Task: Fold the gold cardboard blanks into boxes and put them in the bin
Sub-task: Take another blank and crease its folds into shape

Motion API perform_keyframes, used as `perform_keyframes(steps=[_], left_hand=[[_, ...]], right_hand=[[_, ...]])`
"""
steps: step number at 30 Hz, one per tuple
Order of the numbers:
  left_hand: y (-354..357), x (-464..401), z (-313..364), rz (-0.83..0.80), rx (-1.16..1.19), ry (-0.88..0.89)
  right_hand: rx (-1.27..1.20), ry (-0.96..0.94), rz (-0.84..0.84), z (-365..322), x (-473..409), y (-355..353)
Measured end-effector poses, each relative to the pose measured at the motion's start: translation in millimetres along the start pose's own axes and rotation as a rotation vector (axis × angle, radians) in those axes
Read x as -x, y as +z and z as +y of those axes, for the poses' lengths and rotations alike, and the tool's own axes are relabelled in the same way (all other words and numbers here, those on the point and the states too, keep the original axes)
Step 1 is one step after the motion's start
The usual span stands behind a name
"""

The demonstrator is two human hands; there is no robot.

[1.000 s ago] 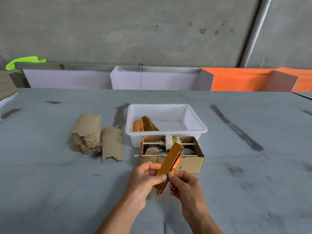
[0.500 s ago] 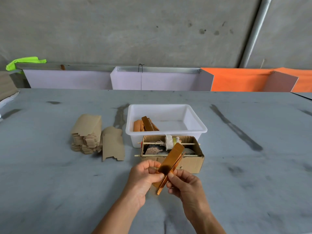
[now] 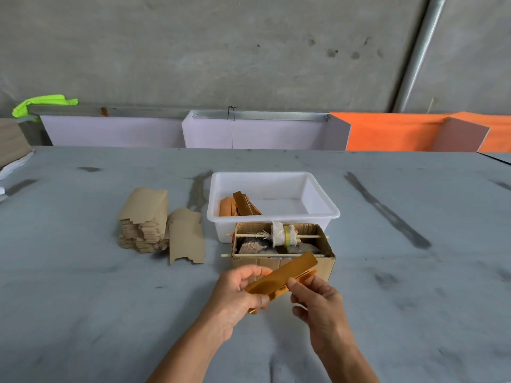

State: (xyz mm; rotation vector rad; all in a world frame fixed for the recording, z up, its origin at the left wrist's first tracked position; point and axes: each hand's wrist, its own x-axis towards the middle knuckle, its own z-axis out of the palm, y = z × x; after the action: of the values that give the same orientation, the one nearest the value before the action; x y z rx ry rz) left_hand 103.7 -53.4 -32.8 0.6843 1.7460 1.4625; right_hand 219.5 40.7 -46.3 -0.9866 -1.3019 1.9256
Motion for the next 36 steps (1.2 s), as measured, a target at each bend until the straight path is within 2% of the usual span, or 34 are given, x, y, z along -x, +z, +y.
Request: perform_keyframes(steps=[3,6,9,16,19,26,29,31,36], left_hand=[[-8,-2,4,-0.028,-0.015,0.009],[-11,-7,5,0.138,0.079,0.029],[-2,-10,1,0.254,0.324,-0.013],[17,-13,-11,0.295,0.545,-0.060],[18,-13,-12,0.259,0.652,-0.061],[15,-15,-9,0.284,0.618,0.007],[13,-15,-10,0.327,0.637,0.020],[12,-16,-9,0.349,0.676,0.027],[5,-18,-6,0.390,0.710,0.059]], right_hand=[[0.007,-0.016,-0.011,-7,-2,-5],[-0.019,0.031,0.029,-5,-1,-3],[-0.142,0.109,0.097,0,-2,3],[-0.178,0.112,0.116,-1,1,17],[-0.180,0.096,0.111,-4,0,21],[-0.101,0.106,0.045,-13,-1,24],[0.010,0.092,0.038,-18,-4,23],[0.138,0.009,0.075,-21,-7,21],[0.808,-0.458,0.284,-43,-31,11]])
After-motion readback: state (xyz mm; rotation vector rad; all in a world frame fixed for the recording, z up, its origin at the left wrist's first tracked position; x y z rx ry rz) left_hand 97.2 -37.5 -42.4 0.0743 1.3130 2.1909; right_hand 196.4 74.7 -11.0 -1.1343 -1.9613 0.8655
